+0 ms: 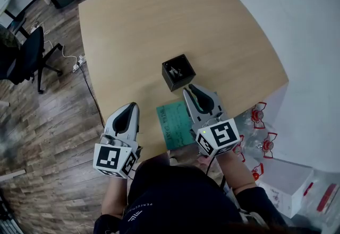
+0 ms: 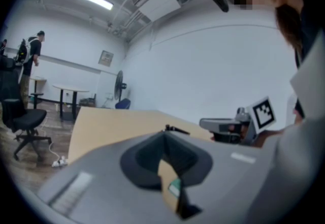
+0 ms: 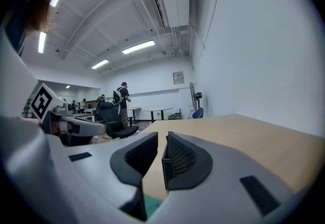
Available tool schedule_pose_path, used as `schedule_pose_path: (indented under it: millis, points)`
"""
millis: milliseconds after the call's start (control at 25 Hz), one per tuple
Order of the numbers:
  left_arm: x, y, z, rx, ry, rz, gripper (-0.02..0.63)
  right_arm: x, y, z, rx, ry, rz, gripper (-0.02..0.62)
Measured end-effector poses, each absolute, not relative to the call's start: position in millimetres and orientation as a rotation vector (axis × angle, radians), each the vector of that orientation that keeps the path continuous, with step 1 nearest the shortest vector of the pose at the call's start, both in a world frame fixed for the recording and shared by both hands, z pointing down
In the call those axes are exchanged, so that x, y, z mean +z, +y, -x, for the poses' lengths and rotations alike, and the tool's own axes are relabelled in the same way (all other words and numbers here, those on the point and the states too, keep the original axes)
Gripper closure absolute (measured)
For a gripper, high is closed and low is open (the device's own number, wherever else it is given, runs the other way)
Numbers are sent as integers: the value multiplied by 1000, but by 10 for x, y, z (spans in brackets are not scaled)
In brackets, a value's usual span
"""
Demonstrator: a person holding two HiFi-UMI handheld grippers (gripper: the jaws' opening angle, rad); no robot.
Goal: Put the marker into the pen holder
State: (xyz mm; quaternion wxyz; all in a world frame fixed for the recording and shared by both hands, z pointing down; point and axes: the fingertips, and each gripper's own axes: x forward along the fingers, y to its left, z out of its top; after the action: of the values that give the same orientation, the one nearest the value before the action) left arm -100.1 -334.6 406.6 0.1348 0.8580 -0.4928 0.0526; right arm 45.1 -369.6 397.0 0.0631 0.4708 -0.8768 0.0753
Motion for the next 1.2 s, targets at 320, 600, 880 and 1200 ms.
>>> schedule_pose_path:
  millis: [320,600,880,1200]
  points:
    - [3944,-3197,921,127,-1435,-2512,600,3961,-3495,-549,259,-2625,-1456,551]
    - [3929,-3092,915,120,-1449,-2504,601,3981,-3381,-636,293,-2598,-1489,569]
    - [3941,-3007,910,123,-1459,-2497,600,4007,-3309,-685,300,-2566,-1506,594]
    - [3932,-2977,980,123,-1479,-2485,600,4026,-3279,-646,313,-2547,-1487,594]
